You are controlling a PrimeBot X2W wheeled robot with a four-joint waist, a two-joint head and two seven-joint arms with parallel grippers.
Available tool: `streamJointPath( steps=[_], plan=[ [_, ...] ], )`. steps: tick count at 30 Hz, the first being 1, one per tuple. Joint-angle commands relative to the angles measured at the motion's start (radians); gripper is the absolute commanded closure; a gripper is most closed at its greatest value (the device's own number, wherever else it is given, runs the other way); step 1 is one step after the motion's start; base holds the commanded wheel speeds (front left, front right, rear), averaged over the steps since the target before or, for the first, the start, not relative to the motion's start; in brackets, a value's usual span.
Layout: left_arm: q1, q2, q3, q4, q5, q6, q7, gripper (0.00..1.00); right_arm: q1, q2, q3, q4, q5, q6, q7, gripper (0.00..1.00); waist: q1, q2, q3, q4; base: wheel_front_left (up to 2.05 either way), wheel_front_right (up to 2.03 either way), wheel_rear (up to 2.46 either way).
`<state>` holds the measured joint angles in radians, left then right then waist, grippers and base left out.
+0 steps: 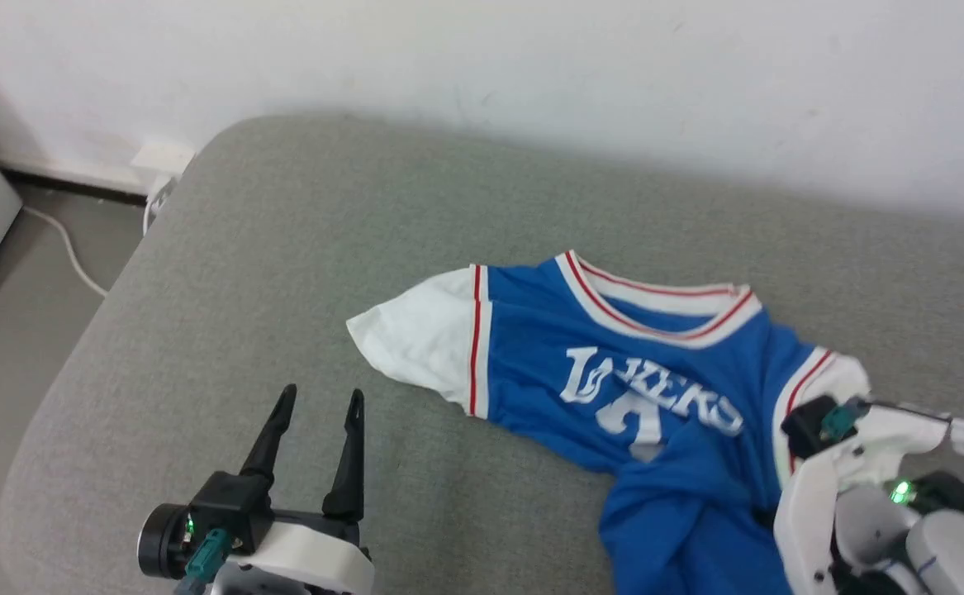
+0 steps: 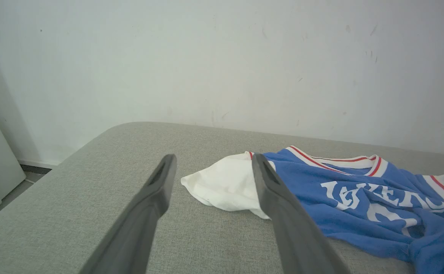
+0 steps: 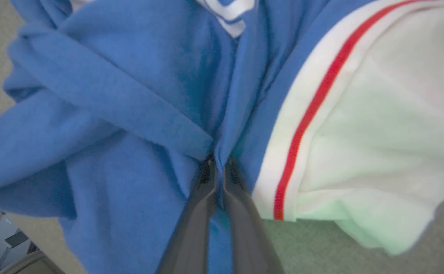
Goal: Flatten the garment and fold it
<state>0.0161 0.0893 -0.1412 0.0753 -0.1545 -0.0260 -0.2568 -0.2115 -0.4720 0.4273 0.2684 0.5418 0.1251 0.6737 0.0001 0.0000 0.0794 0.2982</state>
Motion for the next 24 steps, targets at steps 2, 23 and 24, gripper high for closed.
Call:
streamJointPath(
  steps=[2,23,24],
  plan=[
    [0.011,-0.009,0.01,0.002,0.016,-0.008,-0.005,0.0,0.076,0.011,0.027,-0.026,0.025,0.006,0.042,1.0,-0.0001,0.0,-0.056,-0.052,0.0,0.0,0.0],
    [-0.106,0.063,0.048,0.059,-0.006,-0.08,0.033,0.0,0.142,0.112,-0.271,-0.313,-0.052,0.006,-0.222,0.0,-0.0001,0.0,-0.007,-0.211,0.0,0.0,0.0],
    [-0.131,0.078,0.047,0.069,-0.014,-0.084,0.054,0.0,0.142,0.125,-0.301,-0.322,-0.07,0.006,-0.257,0.0,-0.0001,0.0,0.003,-0.222,0.0,0.0,0.0]
  ],
)
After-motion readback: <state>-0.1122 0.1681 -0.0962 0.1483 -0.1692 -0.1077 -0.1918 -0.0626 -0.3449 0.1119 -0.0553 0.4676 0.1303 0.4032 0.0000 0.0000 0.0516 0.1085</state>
